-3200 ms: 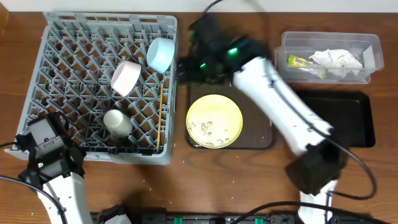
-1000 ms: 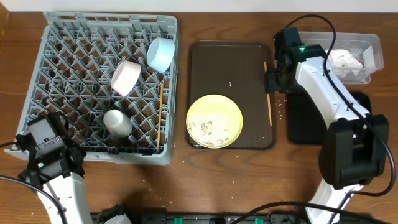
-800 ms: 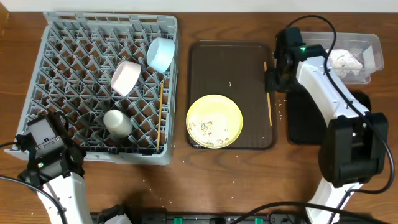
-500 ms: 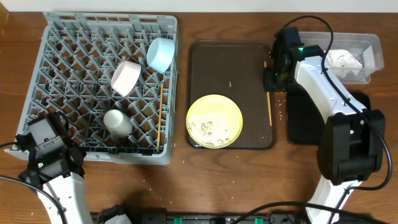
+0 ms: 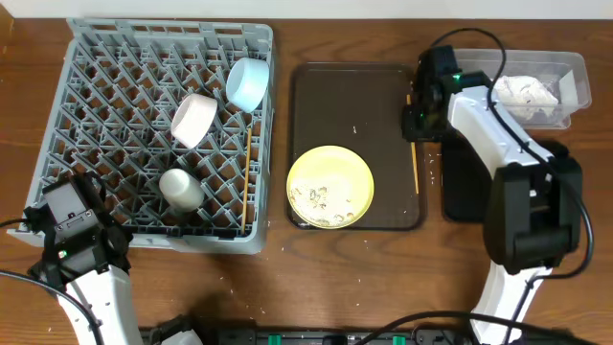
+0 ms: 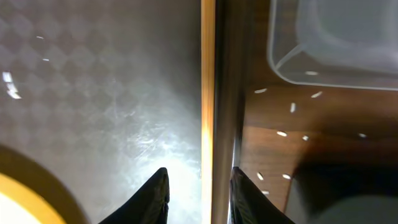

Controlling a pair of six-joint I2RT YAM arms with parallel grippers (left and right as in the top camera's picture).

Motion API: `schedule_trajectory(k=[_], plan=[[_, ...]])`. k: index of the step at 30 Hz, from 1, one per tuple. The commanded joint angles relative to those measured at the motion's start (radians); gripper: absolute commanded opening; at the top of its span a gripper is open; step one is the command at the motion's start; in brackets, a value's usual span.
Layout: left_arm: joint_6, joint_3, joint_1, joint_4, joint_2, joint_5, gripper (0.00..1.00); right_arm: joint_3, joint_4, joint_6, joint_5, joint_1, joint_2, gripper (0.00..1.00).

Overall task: Sort waste into correct bins and load items into the dishwasher
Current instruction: 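Lower the right gripper to the chopstick on the tray's right edge, then pinch the wooden chopstick with the right gripper and lift it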

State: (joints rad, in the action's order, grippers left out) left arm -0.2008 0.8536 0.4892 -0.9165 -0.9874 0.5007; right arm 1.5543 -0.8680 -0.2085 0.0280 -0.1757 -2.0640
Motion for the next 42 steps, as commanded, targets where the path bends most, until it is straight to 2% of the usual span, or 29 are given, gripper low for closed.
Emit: schedule_trajectory(k=[1, 25, 31, 34, 36, 42], plan=[[0.013, 0.016, 0.005, -0.003, 0.002, 0.009, 0.98, -0.007, 0.011, -0.007, 0.006, -0.003, -0.030, 0.31], [0.013, 0.016, 0.005, -0.003, 0.002, 0.009, 0.98, -0.039, 0.035, -0.008, 0.006, -0.013, -0.090, 0.29], [0.013, 0.016, 0.005, -0.003, 0.002, 0.009, 0.98, -0.076, 0.034, -0.023, 0.010, -0.016, -0.104, 0.20], [0.013, 0.016, 0.005, -0.003, 0.002, 0.009, 0.98, -0.076, 0.031, -0.023, 0.037, -0.020, -0.104, 0.11], [0.013, 0.016, 0.005, -0.003, 0.002, 0.009, 0.98, -0.075, 0.027, -0.023, 0.071, -0.020, -0.103, 0.01], [0.013, 0.016, 0.005, -0.003, 0.002, 0.009, 0.98, -0.024, -0.013, -0.023, 0.195, -0.020, -0.096, 0.01]])
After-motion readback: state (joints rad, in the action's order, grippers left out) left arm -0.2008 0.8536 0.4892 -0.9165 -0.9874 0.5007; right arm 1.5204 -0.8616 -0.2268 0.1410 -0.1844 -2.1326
